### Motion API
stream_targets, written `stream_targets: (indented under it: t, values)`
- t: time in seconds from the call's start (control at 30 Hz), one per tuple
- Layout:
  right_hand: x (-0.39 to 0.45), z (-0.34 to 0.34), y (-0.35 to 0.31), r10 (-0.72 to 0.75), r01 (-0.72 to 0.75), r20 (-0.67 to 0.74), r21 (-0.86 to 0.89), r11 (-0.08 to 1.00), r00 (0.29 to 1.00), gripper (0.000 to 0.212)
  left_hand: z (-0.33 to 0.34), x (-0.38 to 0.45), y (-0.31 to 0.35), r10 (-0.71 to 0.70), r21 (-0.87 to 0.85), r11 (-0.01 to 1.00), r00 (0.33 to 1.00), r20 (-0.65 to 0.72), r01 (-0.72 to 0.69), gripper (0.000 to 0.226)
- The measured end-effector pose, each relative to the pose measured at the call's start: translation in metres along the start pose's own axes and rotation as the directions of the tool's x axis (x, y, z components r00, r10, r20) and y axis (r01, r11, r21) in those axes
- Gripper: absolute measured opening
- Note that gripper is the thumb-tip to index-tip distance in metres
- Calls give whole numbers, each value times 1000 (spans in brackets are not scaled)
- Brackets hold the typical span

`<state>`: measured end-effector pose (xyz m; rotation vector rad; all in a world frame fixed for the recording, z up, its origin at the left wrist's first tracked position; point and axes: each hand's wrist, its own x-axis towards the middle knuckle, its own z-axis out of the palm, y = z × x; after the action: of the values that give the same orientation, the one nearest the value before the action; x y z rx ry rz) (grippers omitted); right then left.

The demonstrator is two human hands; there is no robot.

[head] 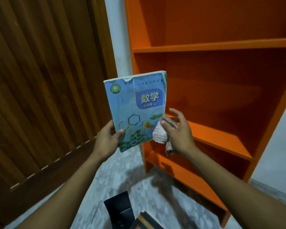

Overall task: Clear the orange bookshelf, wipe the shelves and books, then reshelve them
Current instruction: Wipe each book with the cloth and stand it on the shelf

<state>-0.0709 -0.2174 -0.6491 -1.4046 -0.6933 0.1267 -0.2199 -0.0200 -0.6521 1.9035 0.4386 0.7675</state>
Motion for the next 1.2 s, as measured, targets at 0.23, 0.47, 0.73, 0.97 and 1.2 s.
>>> stream_targets:
  t: [0.23,0.47,0.73,0.97,1.2]
  values:
    - [33,-14,-2,-53,52,-83,-18,999,995,11,55,97,15,56,75,996,997,-56,-51,29]
    - [59,-25,23,-28,20,-87,-88,996,996,9,120,164,-2,-64,69,995,991,-121,72,15]
    - [86,-45,37,-18,1,-128,-134,991,992,12,163,228,-14,-6,172,985,987,-160,33,10]
    - [90,-53,42,13,-25,-127,-95,995,992,11,183,251,-13,-117,199,964,953,-281,178,44]
    - [74,-55,39,50,-57,-117,-56,997,992,11,164,217,-7,-47,252,961,963,-264,116,30]
